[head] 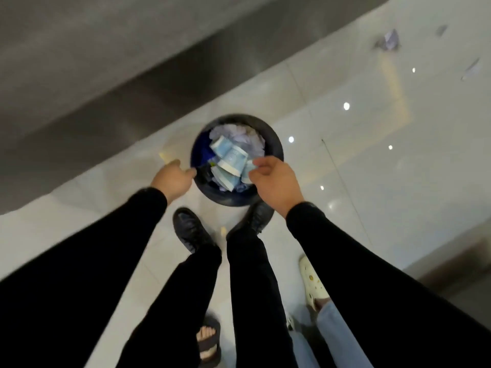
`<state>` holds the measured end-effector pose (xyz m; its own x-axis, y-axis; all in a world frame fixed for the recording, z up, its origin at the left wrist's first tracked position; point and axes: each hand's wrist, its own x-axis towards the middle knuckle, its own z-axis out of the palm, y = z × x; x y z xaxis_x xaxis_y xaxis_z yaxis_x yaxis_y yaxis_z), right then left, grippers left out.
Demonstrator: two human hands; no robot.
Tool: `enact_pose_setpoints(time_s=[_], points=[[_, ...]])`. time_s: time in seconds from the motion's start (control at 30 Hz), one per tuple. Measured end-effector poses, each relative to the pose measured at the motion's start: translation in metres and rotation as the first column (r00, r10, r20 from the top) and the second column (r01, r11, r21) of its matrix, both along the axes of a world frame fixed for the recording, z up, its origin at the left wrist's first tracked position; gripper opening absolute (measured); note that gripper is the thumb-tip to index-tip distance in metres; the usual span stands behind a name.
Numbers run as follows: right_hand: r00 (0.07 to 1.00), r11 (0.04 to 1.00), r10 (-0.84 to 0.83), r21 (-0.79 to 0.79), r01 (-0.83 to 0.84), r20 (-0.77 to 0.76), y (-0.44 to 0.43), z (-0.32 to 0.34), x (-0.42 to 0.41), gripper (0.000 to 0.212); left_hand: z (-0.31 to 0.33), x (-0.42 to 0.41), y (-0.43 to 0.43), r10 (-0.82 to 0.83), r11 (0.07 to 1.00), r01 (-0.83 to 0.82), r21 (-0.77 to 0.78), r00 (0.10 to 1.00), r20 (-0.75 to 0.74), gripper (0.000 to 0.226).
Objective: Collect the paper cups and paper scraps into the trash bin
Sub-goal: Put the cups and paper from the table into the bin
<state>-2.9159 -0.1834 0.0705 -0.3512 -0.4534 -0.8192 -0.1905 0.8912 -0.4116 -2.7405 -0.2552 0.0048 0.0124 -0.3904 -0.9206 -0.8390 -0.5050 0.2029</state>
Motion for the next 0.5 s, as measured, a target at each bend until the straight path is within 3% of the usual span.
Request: enact_pose_setpoints(time_s=[0.07,0.3,0.5], points=[[0.999,0.999,-0.034,-0.001,0.034,0.026,0.0,-0.01,-0.002,0.031,-0.019,-0.012,-0.002,0.09,0.996,-0.09,0.002,0.995,-0.035,0.054],[0.995,0.995,-0.095,0.007,0.095,0.043,0.01,-0.026,-0.022,0.032,-0.052,-0.022,0.0,0.017,1.0,-0.017,-0.005,0.998,0.062,0.017],[0.981,0.982,-0.188,-0.014,0.189,0.052,0.021,-0.002,-0.055,0.033,-0.022,-0.048,0.002,0.013,0.999,-0.011,-0.037,0.999,0.037,0.009]])
